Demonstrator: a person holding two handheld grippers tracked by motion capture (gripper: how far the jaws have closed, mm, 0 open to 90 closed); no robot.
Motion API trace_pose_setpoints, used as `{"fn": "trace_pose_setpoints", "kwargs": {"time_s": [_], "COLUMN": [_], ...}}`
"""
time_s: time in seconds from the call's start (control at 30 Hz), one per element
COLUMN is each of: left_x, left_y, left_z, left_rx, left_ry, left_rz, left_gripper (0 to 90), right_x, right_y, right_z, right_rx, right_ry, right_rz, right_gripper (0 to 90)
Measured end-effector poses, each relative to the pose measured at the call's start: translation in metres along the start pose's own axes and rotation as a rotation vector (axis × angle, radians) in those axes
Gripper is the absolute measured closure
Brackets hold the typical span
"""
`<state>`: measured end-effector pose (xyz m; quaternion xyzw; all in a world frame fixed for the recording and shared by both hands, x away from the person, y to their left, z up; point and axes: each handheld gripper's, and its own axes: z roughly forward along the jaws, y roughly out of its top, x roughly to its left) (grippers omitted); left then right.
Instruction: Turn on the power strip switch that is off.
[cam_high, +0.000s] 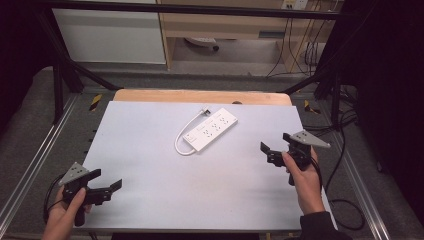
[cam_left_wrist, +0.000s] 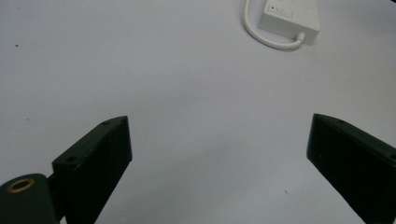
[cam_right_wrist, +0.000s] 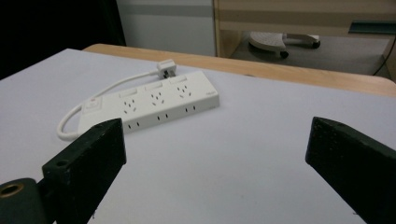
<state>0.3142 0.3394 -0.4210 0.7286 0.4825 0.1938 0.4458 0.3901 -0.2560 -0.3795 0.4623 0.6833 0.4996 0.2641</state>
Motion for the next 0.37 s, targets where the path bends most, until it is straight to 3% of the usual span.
{"fn": "trace_pose_setpoints", "kwargs": {"time_s": [0.23, 0.37], "left_x": [-0.002, -0.001], "left_y": [0.0, 0.0], "left_z": [0.0, 0.0], "left_rx": [0.001, 0.001], "left_ry": [-0.001, -0.001], "left_rz": [0.006, 0.006], "left_gripper": [6.6, 6.6], "right_x": [-0.002, -0.002], "right_y": [-0.041, -0.059], "right_z": [0.002, 0.008], "right_rx": [0.064, 0.137], "right_ry": [-0.019, -0.03], "right_rz": [0.009, 0.006], "right_gripper": [5.5, 5.2]}}
